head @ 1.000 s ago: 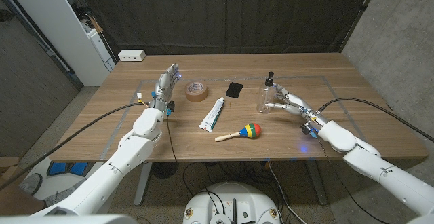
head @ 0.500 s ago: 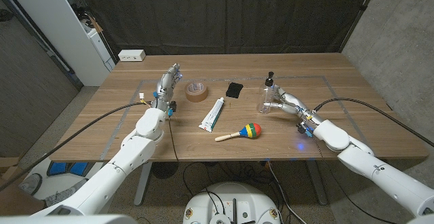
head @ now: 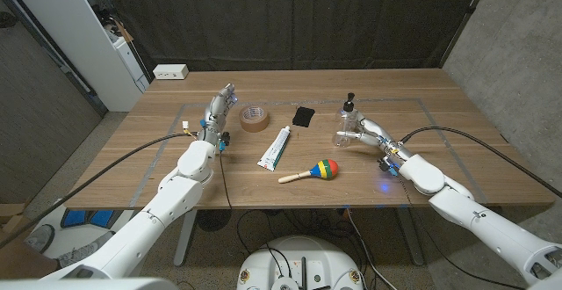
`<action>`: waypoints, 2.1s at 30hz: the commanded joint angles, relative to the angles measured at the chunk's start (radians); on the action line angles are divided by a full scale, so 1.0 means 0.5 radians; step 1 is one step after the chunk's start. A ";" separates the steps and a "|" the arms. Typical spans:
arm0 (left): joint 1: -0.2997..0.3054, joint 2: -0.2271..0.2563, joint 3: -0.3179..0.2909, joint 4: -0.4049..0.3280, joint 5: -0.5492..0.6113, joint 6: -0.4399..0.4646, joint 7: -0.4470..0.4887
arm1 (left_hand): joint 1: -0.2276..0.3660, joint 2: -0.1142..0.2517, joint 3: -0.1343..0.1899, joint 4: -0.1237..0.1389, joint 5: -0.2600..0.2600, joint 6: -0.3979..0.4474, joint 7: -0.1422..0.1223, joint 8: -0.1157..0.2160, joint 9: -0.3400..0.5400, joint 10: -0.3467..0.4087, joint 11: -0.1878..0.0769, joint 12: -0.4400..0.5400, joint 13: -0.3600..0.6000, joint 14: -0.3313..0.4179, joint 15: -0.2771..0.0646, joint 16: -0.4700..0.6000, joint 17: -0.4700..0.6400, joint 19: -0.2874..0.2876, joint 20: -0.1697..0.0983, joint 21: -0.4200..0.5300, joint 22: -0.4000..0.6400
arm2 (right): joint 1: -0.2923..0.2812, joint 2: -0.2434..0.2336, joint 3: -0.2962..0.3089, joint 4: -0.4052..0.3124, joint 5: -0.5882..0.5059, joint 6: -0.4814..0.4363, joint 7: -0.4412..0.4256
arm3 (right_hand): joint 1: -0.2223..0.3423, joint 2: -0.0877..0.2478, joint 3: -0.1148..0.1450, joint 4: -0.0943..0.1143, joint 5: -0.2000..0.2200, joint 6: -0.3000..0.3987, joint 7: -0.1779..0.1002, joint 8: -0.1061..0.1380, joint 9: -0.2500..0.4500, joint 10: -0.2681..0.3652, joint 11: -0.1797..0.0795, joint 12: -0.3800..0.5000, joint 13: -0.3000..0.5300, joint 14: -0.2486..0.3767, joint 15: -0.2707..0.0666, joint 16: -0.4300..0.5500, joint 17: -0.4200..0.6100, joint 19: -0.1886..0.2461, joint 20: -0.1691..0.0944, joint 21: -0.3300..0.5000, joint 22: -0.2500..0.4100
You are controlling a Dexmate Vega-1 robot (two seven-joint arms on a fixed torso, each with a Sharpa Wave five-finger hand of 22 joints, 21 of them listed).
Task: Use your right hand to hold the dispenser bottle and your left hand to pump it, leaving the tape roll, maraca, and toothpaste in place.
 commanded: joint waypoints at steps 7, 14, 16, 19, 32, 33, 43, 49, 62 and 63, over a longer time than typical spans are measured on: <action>-0.009 -0.008 0.016 0.019 -0.005 0.027 -0.004 | -0.025 0.051 0.024 -0.002 -0.002 0.035 0.019 0.010 0.007 0.032 -0.002 0.004 0.004 0.018 -0.031 0.005 0.006 0.013 -0.154 -0.021 0.012 | 0.088 0.122 -0.043 0.165 -0.033 0.095 -0.061 | 0.142 -0.012 0.036 0.009 -0.001 -0.056 0.092 0.091 0.028 0.167 -0.035 0.063 0.043 0.171 -0.066 0.081 0.028 0.186 -0.088 0.041 0.003; -0.004 -0.004 0.016 0.018 -0.014 0.038 -0.005 | -0.032 0.053 0.030 0.000 -0.002 0.049 0.015 0.012 0.008 0.049 -0.003 0.007 0.004 0.032 -0.029 0.008 0.006 0.018 -0.153 -0.031 0.012 | 0.130 0.166 -0.063 0.240 -0.043 0.121 -0.076 | 0.177 -0.017 0.034 0.016 -0.007 0.035 0.100 0.139 0.036 0.269 -0.077 0.097 0.063 0.255 -0.104 0.119 0.040 0.248 -0.103 0.040 0.002; -0.006 -0.002 0.016 0.017 -0.015 0.045 -0.006 | -0.034 0.053 0.032 0.000 -0.002 0.058 0.004 0.014 0.008 0.053 -0.004 0.007 0.004 0.034 -0.029 0.008 0.006 0.021 -0.153 -0.033 0.012 | 0.137 0.174 -0.068 0.257 -0.045 0.126 -0.082 | 0.184 -0.015 0.035 0.017 -0.007 0.060 0.097 0.152 0.038 0.288 -0.081 0.104 0.068 0.274 -0.111 0.127 0.043 0.256 -0.102 0.038 0.003; -0.015 0.001 0.019 0.022 -0.017 0.053 -0.013 | -0.036 0.053 0.034 0.001 -0.002 0.064 0.005 0.015 0.008 0.056 -0.006 0.007 0.004 0.041 -0.026 0.010 0.006 0.024 -0.153 -0.036 0.012 | 0.144 0.192 -0.070 0.287 -0.040 0.142 -0.096 | 0.192 -0.010 0.035 0.021 -0.008 0.082 0.103 0.166 0.041 0.321 -0.100 0.117 0.076 0.306 -0.133 0.142 0.049 0.261 -0.100 0.033 0.003; -0.049 -0.006 0.037 0.050 -0.024 0.076 -0.031 | -0.050 0.057 0.044 0.008 -0.001 0.077 0.009 0.012 0.009 0.073 -0.006 0.007 0.005 0.058 -0.019 0.010 0.006 0.039 -0.148 -0.051 0.012 | 0.140 0.223 -0.069 0.323 -0.046 0.159 -0.166 | 0.265 0.028 0.034 0.023 -0.016 0.291 0.091 0.306 0.092 0.516 -0.165 0.243 0.176 0.488 -0.234 0.234 0.120 0.366 -0.122 0.030 0.005; -0.051 -0.006 0.038 0.051 -0.025 0.079 -0.032 | -0.051 0.057 0.045 0.008 -0.001 0.077 0.007 0.011 0.009 0.072 -0.005 0.006 0.005 0.058 -0.019 0.010 0.006 0.040 -0.147 -0.051 0.012 | 0.141 0.224 -0.070 0.327 -0.044 0.162 -0.166 | 0.273 0.030 0.034 0.022 -0.016 0.316 0.092 0.322 0.097 0.533 -0.170 0.255 0.184 0.510 -0.241 0.244 0.126 0.379 -0.125 0.032 0.006; -0.072 -0.020 0.046 0.092 -0.032 0.064 -0.048 | -0.061 0.058 0.054 0.013 -0.001 0.086 0.005 0.009 0.009 0.086 -0.005 0.006 0.005 0.067 -0.017 0.008 0.006 0.057 -0.140 -0.062 0.013 | 0.146 0.258 -0.068 0.363 -0.046 0.190 -0.213 | 0.370 0.050 0.005 0.025 -0.026 0.598 0.005 0.544 0.174 0.741 -0.241 0.398 0.306 0.702 -0.347 0.357 0.231 0.508 -0.179 0.033 0.006; -0.082 -0.030 0.051 0.110 -0.036 0.062 -0.048 | -0.065 0.059 0.059 0.014 -0.001 0.086 0.005 0.007 0.009 0.086 -0.005 0.004 0.005 0.069 -0.017 0.007 0.006 0.062 -0.139 -0.068 0.013 | 0.140 0.272 -0.057 0.353 -0.065 0.180 -0.275 | 0.428 0.053 -0.030 0.025 -0.031 0.782 -0.078 0.694 0.219 0.924 -0.300 0.498 0.377 0.865 -0.451 0.452 0.300 0.601 -0.229 0.040 0.009; -0.111 -0.041 0.061 0.137 -0.046 0.056 -0.071 | -0.070 0.062 0.070 0.016 0.000 0.089 0.003 0.004 0.010 0.089 -0.002 0.001 0.006 0.069 -0.011 0.003 0.006 0.069 -0.133 -0.081 0.013 | 0.143 0.309 -0.053 0.376 -0.051 0.184 -0.317 | 0.478 0.075 -0.080 0.034 -0.026 1.019 -0.113 0.888 0.283 1.109 -0.337 0.594 0.450 1.021 -0.513 0.571 0.397 0.729 -0.262 0.058 0.014; -0.112 -0.041 0.061 0.135 -0.045 0.056 -0.070 | -0.071 0.063 0.071 0.017 0.000 0.089 0.003 0.004 0.010 0.089 -0.002 0.001 0.006 0.069 -0.010 0.003 0.006 0.069 -0.133 -0.082 0.013 | 0.143 0.313 -0.052 0.380 -0.036 0.193 -0.309 | 0.483 0.081 -0.080 0.034 -0.025 1.022 -0.116 0.895 0.287 1.123 -0.346 0.600 0.453 1.031 -0.510 0.579 0.403 0.731 -0.263 0.057 0.014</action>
